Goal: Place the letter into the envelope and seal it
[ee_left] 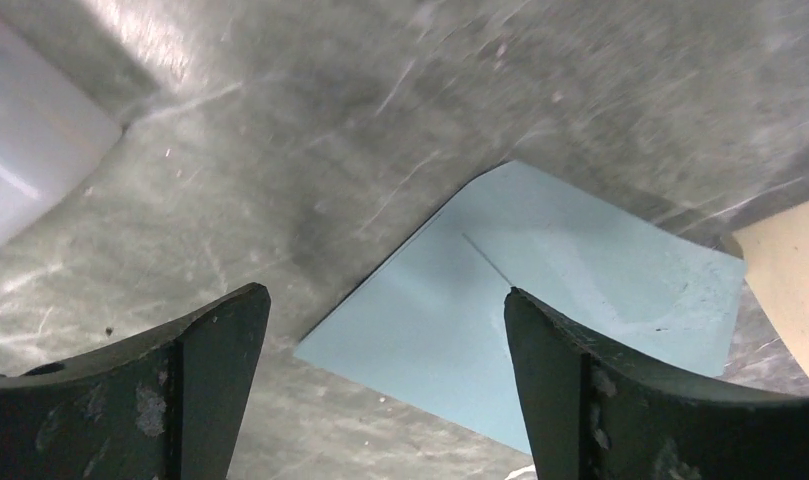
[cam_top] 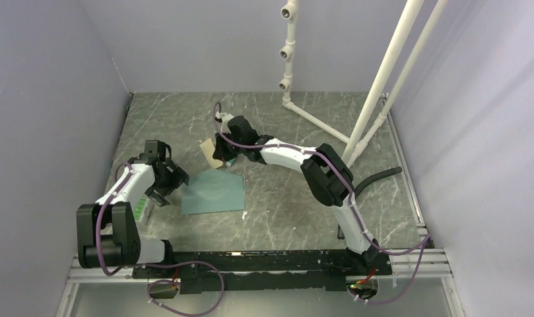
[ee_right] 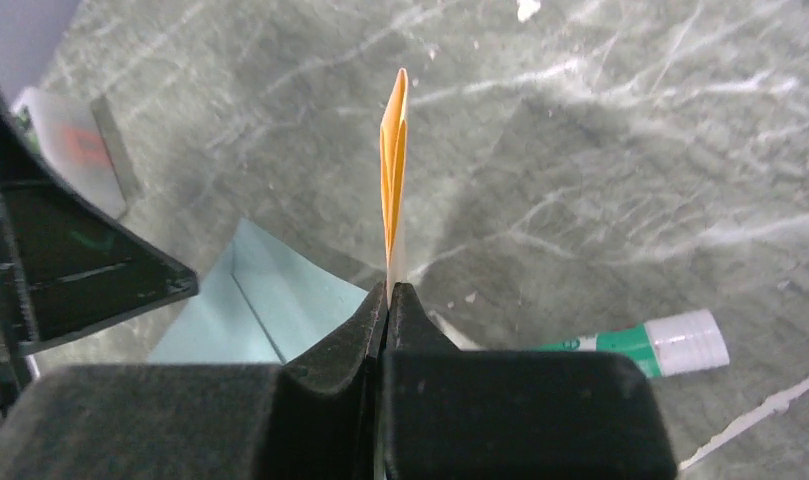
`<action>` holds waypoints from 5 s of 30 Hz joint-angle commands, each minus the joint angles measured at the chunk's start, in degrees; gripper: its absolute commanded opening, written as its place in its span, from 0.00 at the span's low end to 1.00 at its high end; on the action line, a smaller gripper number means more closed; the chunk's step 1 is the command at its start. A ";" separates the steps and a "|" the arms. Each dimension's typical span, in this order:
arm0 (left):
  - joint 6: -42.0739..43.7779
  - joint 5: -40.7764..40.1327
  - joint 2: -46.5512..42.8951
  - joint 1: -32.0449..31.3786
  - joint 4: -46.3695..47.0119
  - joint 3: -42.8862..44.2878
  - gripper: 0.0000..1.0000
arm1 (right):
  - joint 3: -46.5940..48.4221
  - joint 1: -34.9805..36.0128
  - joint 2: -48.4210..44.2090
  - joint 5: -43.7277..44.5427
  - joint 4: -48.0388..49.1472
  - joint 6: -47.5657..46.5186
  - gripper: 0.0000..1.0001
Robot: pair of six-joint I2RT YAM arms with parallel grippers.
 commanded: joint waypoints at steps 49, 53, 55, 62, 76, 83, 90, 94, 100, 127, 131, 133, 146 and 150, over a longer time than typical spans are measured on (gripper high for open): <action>5.35 27.74 0.37 -1.22 13.13 -7.60 0.61 | -27.52 2.21 -29.10 -3.48 -6.28 10.19 0.00; 5.49 26.55 1.76 -1.19 13.49 -7.79 0.63 | -26.07 2.33 -25.17 -3.99 -6.26 10.86 0.00; 5.65 25.68 1.53 -1.21 11.74 -7.41 0.65 | -25.17 2.38 -24.19 -3.28 -7.47 11.10 0.00; 6.44 22.71 -2.88 -1.15 2.62 -6.64 0.64 | -27.19 2.43 -23.14 -2.16 -8.76 14.38 0.00; 0.57 28.88 -3.00 -2.63 7.05 -15.08 0.37 | -25.65 2.73 -15.86 -6.55 -8.04 20.20 0.00; 0.88 28.60 -1.50 -2.63 7.48 -15.22 0.33 | -24.74 3.96 -15.08 -5.06 -9.27 22.27 0.00; 2.20 27.77 -3.11 -2.63 5.22 -13.99 0.42 | -23.61 4.77 -14.60 -2.51 -11.20 24.07 0.00; 3.07 25.99 -4.47 -2.63 3.05 -12.74 0.56 | -23.82 4.77 -14.94 -1.92 -9.97 24.15 0.00; 3.99 23.17 -5.71 -4.21 1.12 -11.26 0.77 | -22.43 4.82 -15.18 0.80 -11.05 18.63 0.00; 2.34 29.47 -3.65 -4.44 9.66 -14.78 0.76 | -19.15 6.74 -8.80 -10.77 -5.08 24.08 0.00; 2.32 27.68 -4.37 -4.48 8.56 -14.35 0.75 | -17.69 7.55 -8.98 -7.01 -9.60 21.72 0.00; 2.22 26.25 -4.94 -4.47 7.75 -14.20 0.75 | -17.65 7.57 -9.99 -4.05 -12.43 20.94 0.08; 2.86 20.10 -5.66 -4.46 4.25 -11.86 0.72 | -15.12 7.89 -13.90 5.80 -20.80 15.90 0.50; 2.92 19.55 -5.41 -4.48 4.29 -11.53 0.72 | -12.67 8.41 -12.95 8.12 -23.45 13.40 0.51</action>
